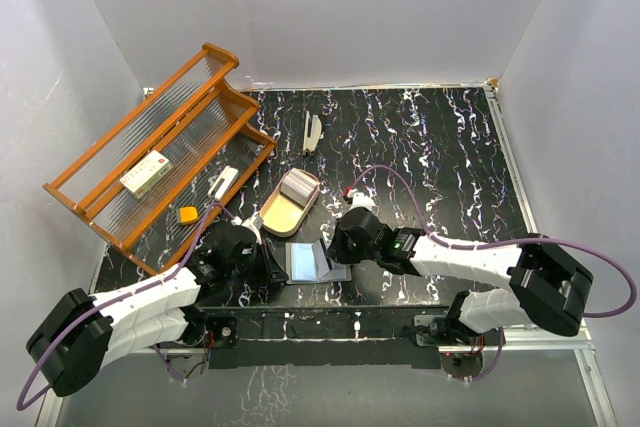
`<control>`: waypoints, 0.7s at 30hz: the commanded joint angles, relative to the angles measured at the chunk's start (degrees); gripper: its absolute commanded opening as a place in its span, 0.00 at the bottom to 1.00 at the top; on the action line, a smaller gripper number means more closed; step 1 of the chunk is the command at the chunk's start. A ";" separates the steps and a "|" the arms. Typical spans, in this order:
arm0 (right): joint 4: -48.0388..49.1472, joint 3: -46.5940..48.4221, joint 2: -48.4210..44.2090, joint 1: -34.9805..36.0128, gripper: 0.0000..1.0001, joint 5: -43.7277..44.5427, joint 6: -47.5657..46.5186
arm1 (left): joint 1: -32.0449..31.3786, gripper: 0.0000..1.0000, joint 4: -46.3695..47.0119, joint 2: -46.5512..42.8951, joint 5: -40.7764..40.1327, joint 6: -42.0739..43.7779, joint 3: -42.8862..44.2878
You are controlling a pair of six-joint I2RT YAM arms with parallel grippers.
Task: Put the credit cards into the card holder
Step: Insert the credit card into the card holder.
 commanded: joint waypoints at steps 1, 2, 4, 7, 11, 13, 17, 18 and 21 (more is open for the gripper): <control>3.35 -0.80 0.00 -0.14 0.07 1.60 1.73 | -0.02 0.00 -1.94 -0.50 2.21 -0.16 -0.77; 3.05 -0.70 0.42 -0.13 0.07 1.63 1.89 | -0.01 0.00 -2.10 -0.52 2.22 -0.09 -0.83; 2.69 -0.88 0.90 -0.16 0.08 1.93 2.43 | -0.02 0.00 -2.27 -0.59 2.20 -0.22 -0.91; 2.67 -1.67 0.58 -0.17 0.09 2.96 2.95 | -0.02 0.00 -2.92 -0.84 2.13 -0.10 -0.87; 2.23 -2.60 -0.47 -0.13 0.09 3.91 3.06 | -0.01 0.00 -3.66 -1.53 1.88 -0.22 -1.03; 1.98 -2.99 -0.82 -0.16 0.09 4.02 3.19 | -0.02 0.00 -3.83 -2.13 1.70 -0.76 -1.28; 2.54 -3.92 -0.72 -0.15 0.09 3.22 3.53 | -0.02 0.00 -4.19 -3.52 1.45 -1.27 -1.63; 2.81 -4.07 -0.39 -0.15 0.09 2.79 3.58 | -0.02 0.00 -4.14 -3.70 1.35 -1.29 -1.70; 4.12 -4.45 0.87 -0.15 0.09 1.41 3.92 | -0.02 0.00 -3.81 -3.47 1.30 -1.25 -1.82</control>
